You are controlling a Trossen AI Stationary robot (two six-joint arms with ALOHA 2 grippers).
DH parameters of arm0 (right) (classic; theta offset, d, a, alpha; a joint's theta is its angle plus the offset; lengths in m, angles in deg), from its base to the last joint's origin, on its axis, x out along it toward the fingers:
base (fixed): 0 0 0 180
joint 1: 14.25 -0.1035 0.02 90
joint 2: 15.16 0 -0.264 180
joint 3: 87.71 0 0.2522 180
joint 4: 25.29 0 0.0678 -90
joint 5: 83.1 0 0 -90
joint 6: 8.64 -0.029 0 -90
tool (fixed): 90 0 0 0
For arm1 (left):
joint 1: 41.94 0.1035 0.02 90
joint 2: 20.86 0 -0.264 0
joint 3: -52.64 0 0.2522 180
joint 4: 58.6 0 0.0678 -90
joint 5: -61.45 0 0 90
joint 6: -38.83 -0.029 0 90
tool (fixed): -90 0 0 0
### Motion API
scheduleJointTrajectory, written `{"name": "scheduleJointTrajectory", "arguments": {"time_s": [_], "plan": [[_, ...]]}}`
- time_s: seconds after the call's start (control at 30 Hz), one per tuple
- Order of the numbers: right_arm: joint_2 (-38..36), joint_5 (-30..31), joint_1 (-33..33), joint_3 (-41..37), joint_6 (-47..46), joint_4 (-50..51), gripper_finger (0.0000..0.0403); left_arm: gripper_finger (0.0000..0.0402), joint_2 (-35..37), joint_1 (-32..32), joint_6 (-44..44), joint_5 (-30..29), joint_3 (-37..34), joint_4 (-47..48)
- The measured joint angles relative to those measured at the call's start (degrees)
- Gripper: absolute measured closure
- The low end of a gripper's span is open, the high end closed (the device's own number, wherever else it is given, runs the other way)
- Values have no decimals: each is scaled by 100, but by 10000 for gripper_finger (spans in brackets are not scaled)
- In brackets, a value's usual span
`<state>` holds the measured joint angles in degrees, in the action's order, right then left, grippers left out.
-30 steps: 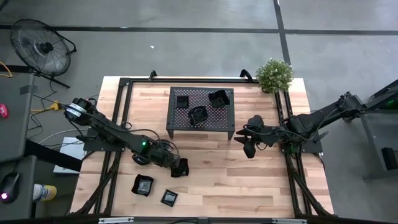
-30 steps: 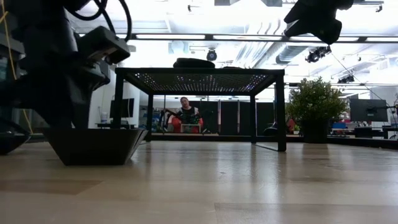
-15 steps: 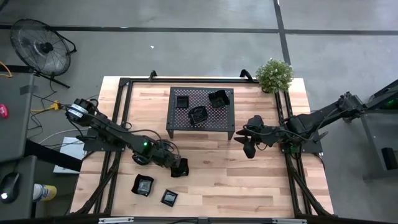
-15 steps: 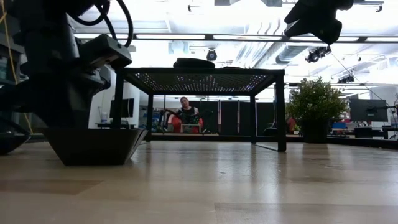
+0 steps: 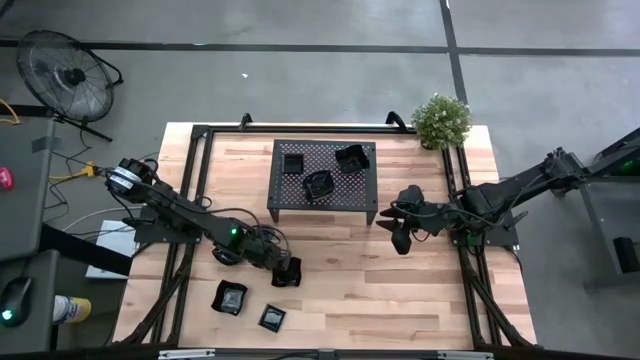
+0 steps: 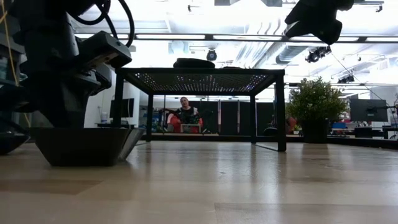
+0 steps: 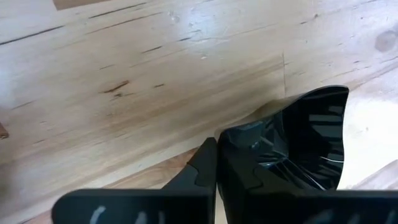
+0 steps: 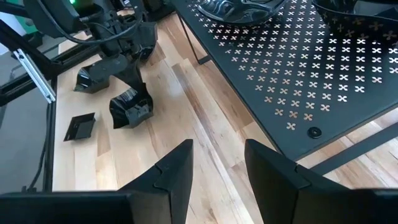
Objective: Pick & Place Mini shaped plates
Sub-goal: Stack the black distorted plate on top of the black distorted plates on the shelf
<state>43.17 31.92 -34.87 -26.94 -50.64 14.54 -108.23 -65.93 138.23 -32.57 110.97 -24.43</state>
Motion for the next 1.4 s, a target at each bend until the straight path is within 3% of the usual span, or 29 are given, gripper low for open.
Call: {"name": "scheduleJointTrajectory", "arguments": {"time_s": [0.47, 0.67, 1.1, 1.27, 1.4], "plan": [[0, -140, 0, -2, -55, -96, 263, 401, 554, 0, -164, -113, 0, 71], [12, -47, 0, 0, -813, -255, 263, 401, 629, 2, -162, -301, 0, 45], [856, -932, -76, 180, -889, -2076, 264, 401, 629, 0, -489, -440, 0, 28], [1580, -517, -341, 890, -1162, -2003, 264, 402, 629, 2, -800, -604, 0, -5], [2240, 104, -514, 1649, -1963, -1415, 264, 401, 629, -2, -1177, -620, 0, -146]]}}
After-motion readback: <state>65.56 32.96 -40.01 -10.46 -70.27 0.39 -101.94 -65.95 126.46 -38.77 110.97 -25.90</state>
